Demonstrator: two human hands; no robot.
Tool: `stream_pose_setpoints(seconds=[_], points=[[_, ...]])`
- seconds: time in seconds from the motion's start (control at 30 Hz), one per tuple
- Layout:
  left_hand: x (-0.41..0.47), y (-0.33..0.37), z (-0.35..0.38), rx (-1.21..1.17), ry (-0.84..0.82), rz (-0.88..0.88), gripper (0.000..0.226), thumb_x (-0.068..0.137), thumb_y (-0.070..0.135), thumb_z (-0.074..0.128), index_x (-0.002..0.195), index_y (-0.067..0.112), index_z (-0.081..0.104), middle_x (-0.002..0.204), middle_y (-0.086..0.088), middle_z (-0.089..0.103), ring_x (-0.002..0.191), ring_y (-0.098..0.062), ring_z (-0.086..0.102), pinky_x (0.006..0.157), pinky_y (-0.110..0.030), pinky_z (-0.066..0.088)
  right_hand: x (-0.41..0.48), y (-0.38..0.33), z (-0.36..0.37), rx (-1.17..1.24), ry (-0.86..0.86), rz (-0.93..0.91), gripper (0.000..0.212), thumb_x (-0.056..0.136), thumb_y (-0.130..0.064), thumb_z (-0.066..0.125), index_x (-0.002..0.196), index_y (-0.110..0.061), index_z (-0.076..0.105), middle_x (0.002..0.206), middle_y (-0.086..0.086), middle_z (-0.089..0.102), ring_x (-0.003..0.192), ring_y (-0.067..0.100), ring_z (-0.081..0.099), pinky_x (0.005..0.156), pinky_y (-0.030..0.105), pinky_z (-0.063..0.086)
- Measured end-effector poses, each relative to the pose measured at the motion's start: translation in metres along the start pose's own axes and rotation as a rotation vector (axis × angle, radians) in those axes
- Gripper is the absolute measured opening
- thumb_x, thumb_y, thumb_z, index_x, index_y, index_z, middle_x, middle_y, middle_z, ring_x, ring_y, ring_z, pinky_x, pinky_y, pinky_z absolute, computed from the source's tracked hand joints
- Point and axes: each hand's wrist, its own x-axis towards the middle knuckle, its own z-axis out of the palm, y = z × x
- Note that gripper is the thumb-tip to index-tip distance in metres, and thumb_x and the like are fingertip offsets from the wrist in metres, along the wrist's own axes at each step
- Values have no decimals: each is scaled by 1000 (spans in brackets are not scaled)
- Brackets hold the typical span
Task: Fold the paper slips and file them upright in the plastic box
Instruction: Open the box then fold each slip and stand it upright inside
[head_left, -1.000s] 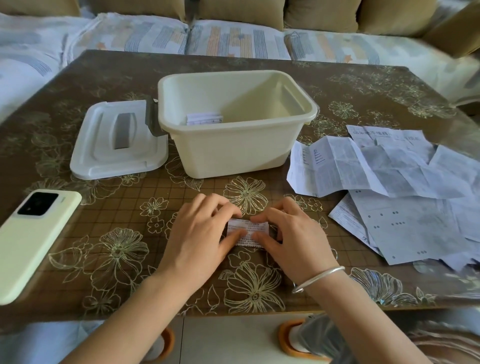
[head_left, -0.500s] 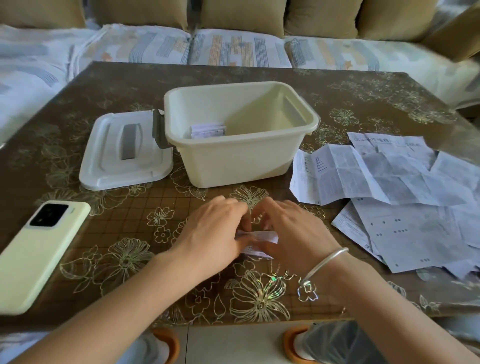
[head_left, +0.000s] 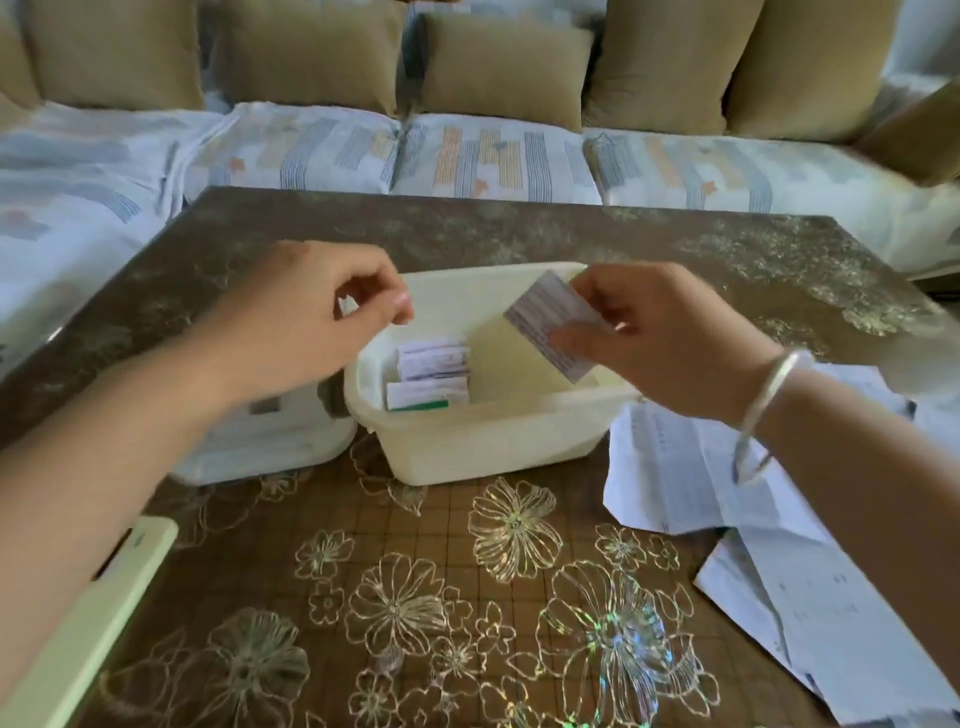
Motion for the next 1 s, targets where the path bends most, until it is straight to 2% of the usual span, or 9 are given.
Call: stream_pose_setpoints(seconds=[0.07, 0.13, 0.23, 0.33, 0.43, 0.53, 0.7, 0.83, 1.0], points=[[18, -9, 4, 75, -79, 7, 12, 92, 30, 57, 86, 32, 67, 83, 22, 65, 79, 11, 57, 67, -17, 41, 30, 8, 12, -95, -157, 23, 25, 88, -26, 64, 66, -24, 54, 65, -7, 58, 60, 15, 54, 59, 27, 47], [31, -13, 6, 156, -162, 34, 11, 92, 33, 58, 86, 34, 67, 85, 23, 64, 83, 6, 56, 72, -22, 42, 55, 14, 28, -218, -377, 62, 33, 89, -31, 62, 61, -25, 46, 60, -7, 54, 58, 17, 49, 61, 29, 43], [45, -22, 4, 314, -215, 111, 7, 92, 39, 58, 88, 40, 64, 88, 28, 57, 94, -2, 51, 84, -27, 33, 83, 24, 50, -283, -706, 76, 21, 89, -38, 61, 76, -23, 55, 83, 1, 69, 77, 23, 64, 75, 31, 51], [47, -35, 3, 391, -208, 151, 15, 90, 42, 55, 92, 36, 69, 92, 21, 60, 98, -3, 49, 87, -25, 31, 96, 23, 57, -319, -938, 58, 16, 92, -40, 58, 84, -27, 55, 83, -8, 63, 77, 14, 63, 73, 24, 49], [45, -39, 6, 342, -204, 204, 21, 92, 45, 50, 86, 37, 69, 89, 22, 60, 95, 2, 47, 83, -20, 35, 102, 24, 64, -293, -1096, 65, 18, 93, -40, 58, 105, -27, 59, 91, -13, 63, 88, 11, 64, 84, 26, 50], [45, -38, 8, 340, -253, 209, 32, 86, 52, 39, 81, 39, 68, 86, 23, 60, 91, 1, 51, 83, -28, 45, 102, 21, 70, -305, -1155, 51, 31, 94, -38, 56, 121, -23, 58, 110, -5, 66, 100, 15, 63, 94, 32, 49], [49, -44, 8, 362, -378, 170, 43, 84, 56, 25, 85, 44, 66, 89, 21, 61, 95, -6, 56, 93, -38, 44, 101, 25, 81, -136, -1178, 37, 29, 94, -38, 56, 117, -21, 59, 110, -2, 66, 100, 15, 63, 95, 36, 50], [51, -45, 6, 339, -397, 165, 42, 83, 53, 28, 82, 40, 69, 86, 18, 64, 92, -9, 59, 92, -41, 44, 102, 34, 79, 184, -1098, 173, 26, 95, -23, 57, 120, -17, 59, 112, -1, 68, 104, 11, 64, 95, 27, 50], [51, -46, 5, 308, -383, 131, 42, 81, 57, 29, 80, 41, 67, 85, 18, 63, 93, -9, 57, 92, -40, 44, 107, 43, 82, 405, -923, 251, 15, 94, -11, 56, 102, -23, 61, 102, -3, 69, 92, 4, 66, 82, 18, 52]])
